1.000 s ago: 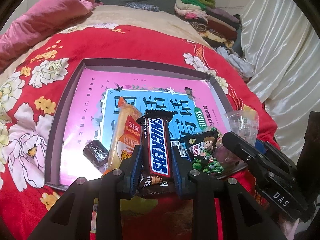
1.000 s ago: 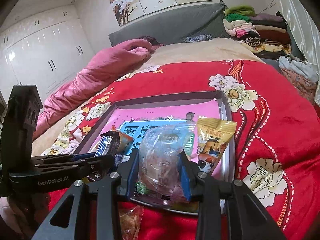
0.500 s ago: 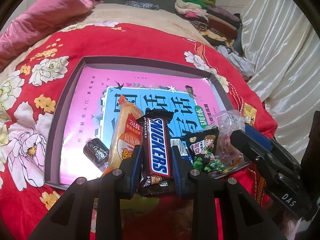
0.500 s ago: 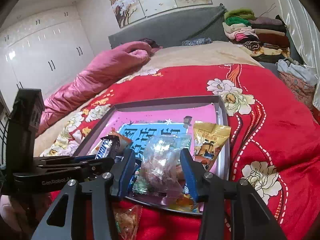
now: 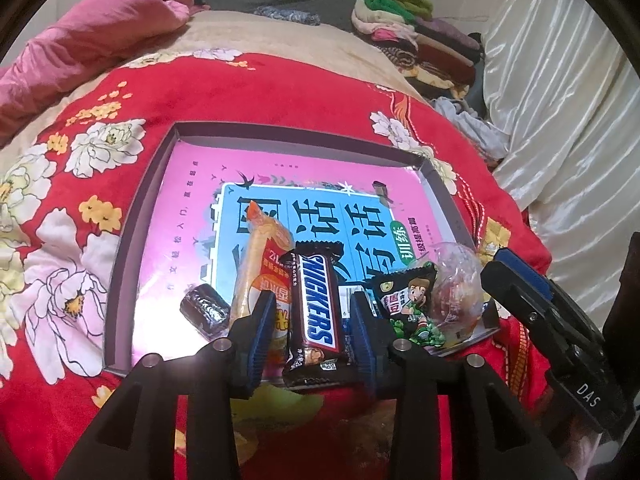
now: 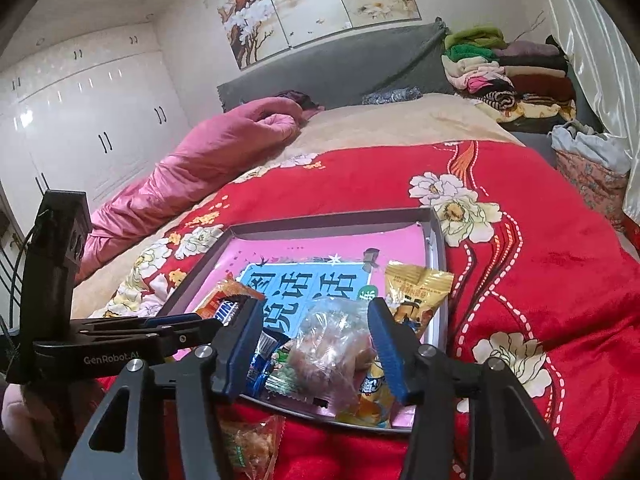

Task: Organize snacks
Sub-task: 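Release the Snickers bar into the lid with left while right releases the clear bag, then move both open grippers back toward the green snack bag and pastry bag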

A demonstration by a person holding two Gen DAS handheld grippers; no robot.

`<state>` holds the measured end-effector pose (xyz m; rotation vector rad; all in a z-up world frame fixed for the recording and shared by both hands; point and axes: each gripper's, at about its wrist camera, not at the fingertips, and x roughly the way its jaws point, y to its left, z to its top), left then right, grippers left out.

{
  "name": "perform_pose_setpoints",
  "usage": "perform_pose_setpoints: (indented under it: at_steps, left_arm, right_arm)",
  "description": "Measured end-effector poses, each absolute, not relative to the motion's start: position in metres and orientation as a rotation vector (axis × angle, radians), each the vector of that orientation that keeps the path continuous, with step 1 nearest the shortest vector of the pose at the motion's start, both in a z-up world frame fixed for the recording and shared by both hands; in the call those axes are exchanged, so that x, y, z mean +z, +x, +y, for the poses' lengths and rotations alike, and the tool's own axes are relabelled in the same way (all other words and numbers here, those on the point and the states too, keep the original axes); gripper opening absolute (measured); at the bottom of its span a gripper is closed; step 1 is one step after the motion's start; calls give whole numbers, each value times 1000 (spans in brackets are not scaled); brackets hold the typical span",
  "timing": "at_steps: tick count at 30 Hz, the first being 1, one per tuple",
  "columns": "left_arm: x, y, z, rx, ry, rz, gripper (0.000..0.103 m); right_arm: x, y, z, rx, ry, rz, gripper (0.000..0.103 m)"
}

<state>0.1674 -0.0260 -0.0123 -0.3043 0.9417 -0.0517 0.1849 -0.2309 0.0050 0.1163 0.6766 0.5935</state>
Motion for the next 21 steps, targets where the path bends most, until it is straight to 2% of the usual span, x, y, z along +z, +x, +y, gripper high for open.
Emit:
perform_pose_setpoints:
  at_steps: [9, 15, 18, 21]
  left_arm:
    - [-2, 161, -25, -44, -293, 919, 60]
    - [3, 156, -24, -48, -285, 903, 68]
    - [4, 153, -24, -51, -277, 900, 73]
    - [5, 150, -24, -53, -272, 900, 75]
  right_arm:
    - [12, 180, -233, 609, 125, 649, 62]
    - [19, 173, -231, 649, 122, 618, 72]
    - [20, 169, -227, 667, 108, 615, 74]
    - [21, 166, -224, 675, 87, 616, 74]
